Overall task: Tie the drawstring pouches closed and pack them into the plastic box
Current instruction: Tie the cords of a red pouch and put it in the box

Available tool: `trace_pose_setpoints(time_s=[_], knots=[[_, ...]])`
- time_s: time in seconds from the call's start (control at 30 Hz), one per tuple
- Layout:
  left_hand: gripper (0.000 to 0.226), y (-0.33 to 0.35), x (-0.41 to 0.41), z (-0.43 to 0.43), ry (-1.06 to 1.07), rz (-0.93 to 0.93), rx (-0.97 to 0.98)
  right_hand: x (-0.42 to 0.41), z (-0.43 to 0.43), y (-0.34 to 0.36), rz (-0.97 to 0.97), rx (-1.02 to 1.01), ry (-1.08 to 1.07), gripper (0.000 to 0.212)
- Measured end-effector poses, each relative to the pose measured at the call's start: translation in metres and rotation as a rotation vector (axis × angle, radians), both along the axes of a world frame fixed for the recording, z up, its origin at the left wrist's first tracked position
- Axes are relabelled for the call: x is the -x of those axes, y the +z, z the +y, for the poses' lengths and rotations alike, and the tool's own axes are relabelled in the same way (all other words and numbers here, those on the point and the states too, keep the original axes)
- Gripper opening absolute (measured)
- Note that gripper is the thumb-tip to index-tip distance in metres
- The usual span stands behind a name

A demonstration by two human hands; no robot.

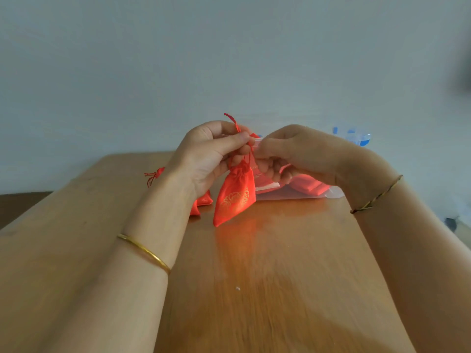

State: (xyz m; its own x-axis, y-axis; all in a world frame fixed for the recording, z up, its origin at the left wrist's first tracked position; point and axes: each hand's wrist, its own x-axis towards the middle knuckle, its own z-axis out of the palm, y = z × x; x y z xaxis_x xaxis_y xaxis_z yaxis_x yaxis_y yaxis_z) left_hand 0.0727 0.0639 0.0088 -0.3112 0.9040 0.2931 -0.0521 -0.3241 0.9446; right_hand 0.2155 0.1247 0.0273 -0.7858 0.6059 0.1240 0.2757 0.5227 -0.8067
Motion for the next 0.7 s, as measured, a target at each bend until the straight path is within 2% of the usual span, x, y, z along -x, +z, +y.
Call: trace_pose_setpoints(time_s=[0.07, 0.13, 0.2, 0.27, 0.5, 0.6, 0.7], knots=[[0.015, 0.001, 0.0, -0.001, -0.029, 0.007, 0.015, 0.001, 0.003, -0.001, 0.017, -0.017, -0.083, 0.032], [0.018, 0.002, 0.001, -0.004, -0.086, 0.008, 0.014, 0.006, 0.01, -0.004, 0.191, 0.003, -0.169, 0.026], [0.019, 0.004, 0.0, -0.005, -0.136, 0.043, -0.007, 0.011, 0.013, -0.009, 0.344, 0.15, -0.122, 0.024], [0.02, 0.003, -0.002, -0.006, -0.115, 0.152, -0.046, 0.017, 0.014, -0.016, 0.402, 0.3, -0.029, 0.025], [0.024, -0.004, -0.003, 0.003, 0.287, 0.692, -0.266, 0.019, 0.019, -0.025, 0.373, 0.445, 0.045, 0.017], [0.024, -0.008, -0.003, 0.005, 0.403, 0.781, -0.33, 0.018, 0.021, -0.026, 0.352, 0.509, 0.092, 0.017], [0.026, -0.009, -0.001, 0.005, 0.46, 0.769, -0.376, 0.016, 0.02, -0.025, 0.315, 0.56, 0.146, 0.022]])
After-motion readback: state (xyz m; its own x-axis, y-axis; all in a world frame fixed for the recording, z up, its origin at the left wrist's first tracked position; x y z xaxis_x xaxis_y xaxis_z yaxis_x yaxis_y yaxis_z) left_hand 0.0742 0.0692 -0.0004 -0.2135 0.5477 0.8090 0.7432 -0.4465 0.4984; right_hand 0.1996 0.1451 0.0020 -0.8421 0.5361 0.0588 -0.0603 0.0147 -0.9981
